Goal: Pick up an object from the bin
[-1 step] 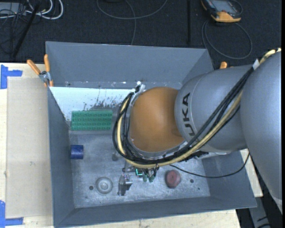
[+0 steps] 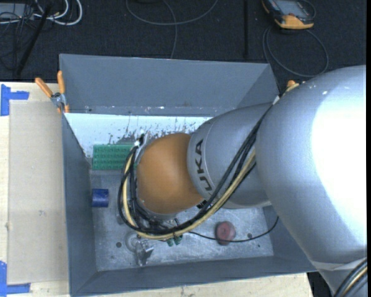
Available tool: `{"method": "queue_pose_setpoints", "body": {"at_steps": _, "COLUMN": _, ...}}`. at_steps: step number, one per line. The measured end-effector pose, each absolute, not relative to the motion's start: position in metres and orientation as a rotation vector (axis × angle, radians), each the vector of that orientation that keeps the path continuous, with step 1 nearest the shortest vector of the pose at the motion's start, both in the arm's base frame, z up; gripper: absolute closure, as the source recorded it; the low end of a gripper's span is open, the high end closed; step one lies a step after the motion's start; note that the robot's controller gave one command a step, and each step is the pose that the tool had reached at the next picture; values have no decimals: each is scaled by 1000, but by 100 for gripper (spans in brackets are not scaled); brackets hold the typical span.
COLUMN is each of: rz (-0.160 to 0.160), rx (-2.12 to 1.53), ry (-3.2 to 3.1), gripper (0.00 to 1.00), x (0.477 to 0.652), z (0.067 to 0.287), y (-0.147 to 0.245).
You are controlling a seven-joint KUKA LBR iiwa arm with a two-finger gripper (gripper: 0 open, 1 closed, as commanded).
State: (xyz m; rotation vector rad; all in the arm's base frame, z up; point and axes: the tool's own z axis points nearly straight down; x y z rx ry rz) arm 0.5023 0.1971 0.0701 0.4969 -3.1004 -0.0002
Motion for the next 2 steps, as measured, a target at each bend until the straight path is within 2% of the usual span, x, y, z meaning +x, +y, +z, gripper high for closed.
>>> {"method": "queue_pose_setpoints", "body": {"at_steps": 1, "rz": 1, "rx": 631, "ry": -3076, "gripper": 0, "x": 493, "z": 100, "y": 180}}
{"method": "queue_pose_setpoints", "body": {"at_steps": 2, "rz": -2, "rx": 898, "ry": -3010, "gripper": 0, "x": 505, "z": 99, "y": 192}}
